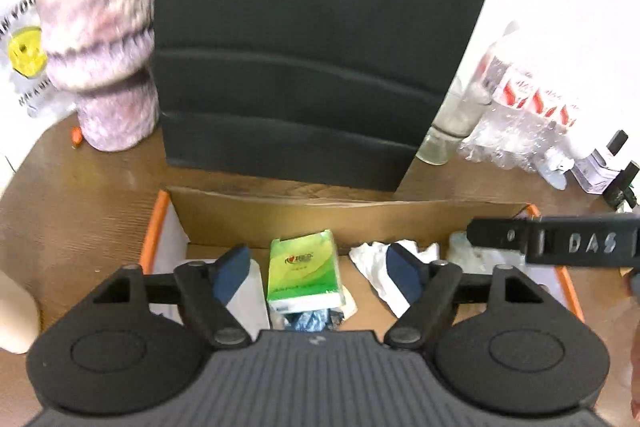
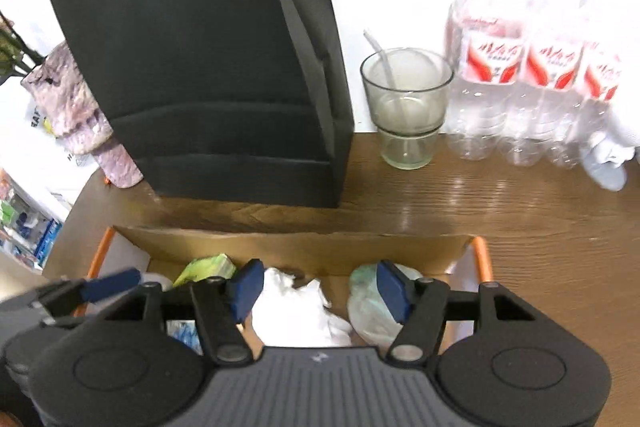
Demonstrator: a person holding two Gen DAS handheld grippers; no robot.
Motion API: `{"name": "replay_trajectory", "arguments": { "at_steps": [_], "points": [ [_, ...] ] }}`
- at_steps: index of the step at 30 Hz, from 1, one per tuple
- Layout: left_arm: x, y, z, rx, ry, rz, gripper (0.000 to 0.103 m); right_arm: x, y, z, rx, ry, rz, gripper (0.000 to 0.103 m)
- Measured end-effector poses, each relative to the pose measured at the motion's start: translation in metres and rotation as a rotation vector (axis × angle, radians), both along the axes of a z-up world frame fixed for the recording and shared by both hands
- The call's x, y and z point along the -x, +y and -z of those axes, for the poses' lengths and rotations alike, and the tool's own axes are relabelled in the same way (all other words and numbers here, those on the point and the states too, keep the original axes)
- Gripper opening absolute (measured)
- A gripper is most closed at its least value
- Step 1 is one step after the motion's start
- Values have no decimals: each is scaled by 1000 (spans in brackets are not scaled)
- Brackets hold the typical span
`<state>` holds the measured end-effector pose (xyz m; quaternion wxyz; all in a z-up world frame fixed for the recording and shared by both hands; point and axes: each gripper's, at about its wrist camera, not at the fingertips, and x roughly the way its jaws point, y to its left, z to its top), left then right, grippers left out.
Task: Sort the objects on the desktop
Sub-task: 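Open both tools to drop the tissue pack and tissue into the box, then move both tools back toward the white bottle cap and black cable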
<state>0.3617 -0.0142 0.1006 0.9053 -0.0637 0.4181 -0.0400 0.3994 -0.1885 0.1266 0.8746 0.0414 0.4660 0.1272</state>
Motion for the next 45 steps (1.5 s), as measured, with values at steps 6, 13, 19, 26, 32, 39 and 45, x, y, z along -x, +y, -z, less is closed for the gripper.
{"name": "replay_trajectory", "arguments": {
  "at_steps": [6,13,19,26,32,39,45],
  "points": [
    [34,-4,-23,-86,60,-28,84,34,-12,-14,4,16,0,71],
    [79,-8,-49,-223,143,-34,86,78,-19,-40,76,6,-21,81],
    [146,-14,-75,-257,-42,-115,93,139,-21,-60,119,-149,-5,82],
    [265,-39,-47,-355,-490,-99,103,263,-24,-35,142,-588,23,94],
    [307,-44,-27,-320,-493,-59,103,307,-28,-8,84,-567,34,94],
    [352,-30,-12,-213,-449,-61,103,352,-31,6,44,-536,39,94],
    [412,-17,13,-119,-369,-92,103,415,-38,43,-40,-432,15,94]
  ]
}}
